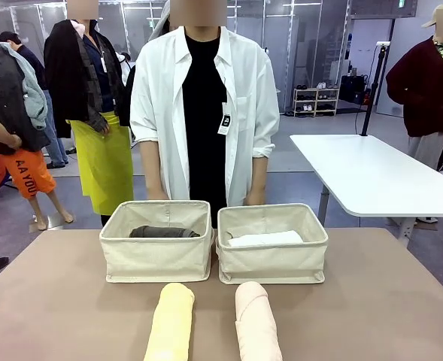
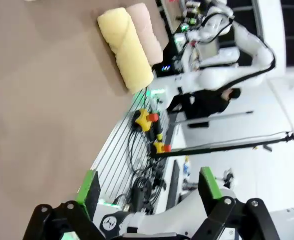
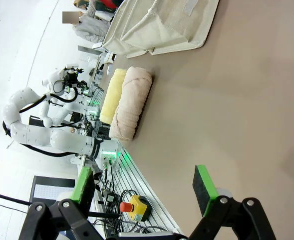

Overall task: Divide the towels into two baskets.
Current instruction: Pick up one hotel-folded towel from the bottom of the table and place it in the Fabric basket indicated by the person.

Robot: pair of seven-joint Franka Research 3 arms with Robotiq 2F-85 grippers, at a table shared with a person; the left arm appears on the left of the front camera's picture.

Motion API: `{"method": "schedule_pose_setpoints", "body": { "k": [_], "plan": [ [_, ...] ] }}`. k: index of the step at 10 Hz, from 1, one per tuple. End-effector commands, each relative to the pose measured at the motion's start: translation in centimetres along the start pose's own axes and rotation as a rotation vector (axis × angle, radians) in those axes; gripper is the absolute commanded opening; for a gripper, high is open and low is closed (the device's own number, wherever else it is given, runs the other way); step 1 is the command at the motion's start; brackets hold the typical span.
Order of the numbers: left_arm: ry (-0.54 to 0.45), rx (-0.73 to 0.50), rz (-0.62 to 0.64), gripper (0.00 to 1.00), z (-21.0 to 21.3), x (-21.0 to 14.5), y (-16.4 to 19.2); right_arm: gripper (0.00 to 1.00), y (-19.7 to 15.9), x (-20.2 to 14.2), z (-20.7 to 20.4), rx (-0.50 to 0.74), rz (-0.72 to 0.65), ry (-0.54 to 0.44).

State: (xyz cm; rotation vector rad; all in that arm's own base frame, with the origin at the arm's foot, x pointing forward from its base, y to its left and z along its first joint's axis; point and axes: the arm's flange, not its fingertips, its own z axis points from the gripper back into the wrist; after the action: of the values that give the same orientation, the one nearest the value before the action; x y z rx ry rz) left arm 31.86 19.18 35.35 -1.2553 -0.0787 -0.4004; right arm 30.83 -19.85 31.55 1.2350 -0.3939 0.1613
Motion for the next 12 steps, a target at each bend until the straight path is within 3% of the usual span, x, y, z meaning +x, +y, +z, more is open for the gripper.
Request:
{"method": "schedule_pose_setpoints", "body": {
  "k": [1, 2, 3, 12],
  "plan": [
    [-0.117, -0.082, -0.020, 1.00, -0.75, -0.62, 1.18, 1.00, 0.26, -0.10, -0.01, -0.009, -0.001, -0.001],
    [-0.124, -0.082, -0.048, 1.00, -0.75, -0.18, 1.54, 1.00, 0.26, -0.10, -0.01, -0.009, -0.001, -0.001],
    [-0.053, -0.038, 0.015, 1.00, -0.35, -1.09, 1.44, 1.00, 0.26, -0.10, -0.01, -0.009, -0.001, -0.001],
    [-0.053, -0.038, 0.015, 1.00, -0.35, -1.09, 1.44, 1.00, 0.26, -0.10, -0.01, -0.009, -0.001, -0.001]
  ]
}}
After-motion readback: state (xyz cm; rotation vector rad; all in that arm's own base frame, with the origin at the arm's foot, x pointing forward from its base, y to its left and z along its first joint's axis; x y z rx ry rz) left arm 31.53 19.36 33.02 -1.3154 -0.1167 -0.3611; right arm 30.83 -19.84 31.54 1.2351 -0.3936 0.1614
